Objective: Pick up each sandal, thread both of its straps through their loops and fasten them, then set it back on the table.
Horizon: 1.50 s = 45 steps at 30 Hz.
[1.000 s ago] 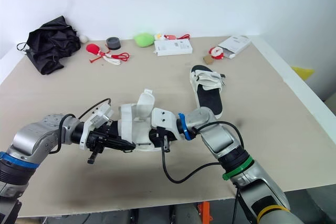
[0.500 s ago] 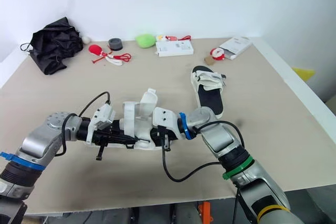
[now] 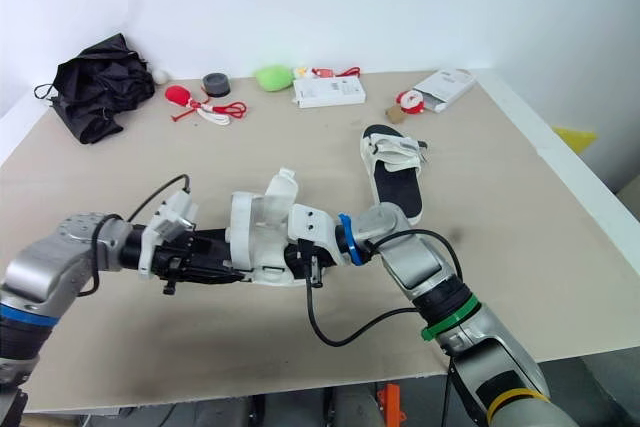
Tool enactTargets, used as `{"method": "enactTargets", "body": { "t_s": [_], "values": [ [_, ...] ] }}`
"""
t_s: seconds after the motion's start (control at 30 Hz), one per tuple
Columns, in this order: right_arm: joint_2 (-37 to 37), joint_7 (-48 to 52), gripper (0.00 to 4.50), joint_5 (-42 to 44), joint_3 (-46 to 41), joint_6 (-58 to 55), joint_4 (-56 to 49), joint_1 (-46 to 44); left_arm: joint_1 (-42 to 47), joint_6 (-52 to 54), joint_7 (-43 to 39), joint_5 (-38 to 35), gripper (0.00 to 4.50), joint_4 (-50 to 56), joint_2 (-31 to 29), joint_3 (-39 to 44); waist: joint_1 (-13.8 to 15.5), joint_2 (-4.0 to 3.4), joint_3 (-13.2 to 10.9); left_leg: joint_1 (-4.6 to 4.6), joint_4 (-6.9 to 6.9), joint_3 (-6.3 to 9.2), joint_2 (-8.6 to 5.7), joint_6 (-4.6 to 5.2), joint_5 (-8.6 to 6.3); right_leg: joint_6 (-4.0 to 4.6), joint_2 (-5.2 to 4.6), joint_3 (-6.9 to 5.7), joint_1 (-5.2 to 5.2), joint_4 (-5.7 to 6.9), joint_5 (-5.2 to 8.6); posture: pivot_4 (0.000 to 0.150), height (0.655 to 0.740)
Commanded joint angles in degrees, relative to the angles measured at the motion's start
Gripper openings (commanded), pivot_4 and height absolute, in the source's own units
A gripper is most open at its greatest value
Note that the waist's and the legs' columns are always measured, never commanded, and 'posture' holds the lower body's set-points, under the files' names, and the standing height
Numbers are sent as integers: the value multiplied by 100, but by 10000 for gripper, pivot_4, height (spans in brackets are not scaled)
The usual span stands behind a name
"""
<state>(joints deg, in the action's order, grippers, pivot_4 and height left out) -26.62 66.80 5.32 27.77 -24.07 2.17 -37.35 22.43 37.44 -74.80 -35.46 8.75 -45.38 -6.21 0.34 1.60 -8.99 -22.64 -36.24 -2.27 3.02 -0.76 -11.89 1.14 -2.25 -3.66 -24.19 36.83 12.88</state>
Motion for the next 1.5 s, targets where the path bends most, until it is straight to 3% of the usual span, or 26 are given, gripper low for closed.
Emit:
{"method": "enactTargets", "body": {
  "t_s": [0.03,0.1,0.3,0.43,0.53,0.7,0.9,1.27,1.5],
  "values": [
    [-110,-56,0,-416,351,-173,456,189,140,757,108,-639,35463,342,-83,364,-1,1,-1,-2,1,-2,-2,-3,-2,0,5,2,3,0,0,1500,7400],
    [-108,-45,0,-430,351,-158,466,186,159,966,171,-772,44411,421,-136,445,-1,2,-1,-3,4,-5,-7,-5,-3,1,12,5,0,0,1,1500,7400],
    [-99,-25,0,-414,353,-155,445,179,126,1977,-35,-1485,44770,618,-907,895,-3,9,-10,-3,9,-3,-5,-8,-5,5,14,8,-6,0,3,1500,7400],
    [-111,-9,0,-409,360,-143,428,195,-430,1657,-326,-1294,44770,749,-1464,1136,-10,7,-12,2,21,-5,-5,-15,-9,11,7,7,-12,-1,7,1500,7400],
    [-103,-1,0,-417,373,-119,451,189,-1121,1194,-374,-1067,44770,916,-1562,1301,-12,6,-11,20,50,-16,-7,-17,-10,18,-3,14,-12,-1,11,1500,7400],
    [-79,6,0,-420,385,-119,458,181,-1730,295,158,-528,44770,1240,-893,1061,1,10,-10,21,51,-12,2,-25,-15,29,-4,17,-20,-2,17,1500,7400],
    [-119,8,0,-413,381,-154,387,212,-1817,-423,1017,214,44770,1144,141,479,4,11,-4,21,55,-20,2,-24,-14,28,1,23,-10,-1,16,1500,7400],
    [-184,-51,0,-400,373,-215,314,260,-1649,-269,1334,248,44770,948,731,192,17,-1,-2,31,50,-2,-8,-34,-20,26,-8,8,-17,-3,16,1500,7400],
    [-208,-65,0,-379,363,-242,277,273,-1583,75,1385,99,16933,964,730,228,14,3,-1,30,49,2,-13,-22,-13,25,0,10,4,-3,15,1500,7400]
  ]
}}
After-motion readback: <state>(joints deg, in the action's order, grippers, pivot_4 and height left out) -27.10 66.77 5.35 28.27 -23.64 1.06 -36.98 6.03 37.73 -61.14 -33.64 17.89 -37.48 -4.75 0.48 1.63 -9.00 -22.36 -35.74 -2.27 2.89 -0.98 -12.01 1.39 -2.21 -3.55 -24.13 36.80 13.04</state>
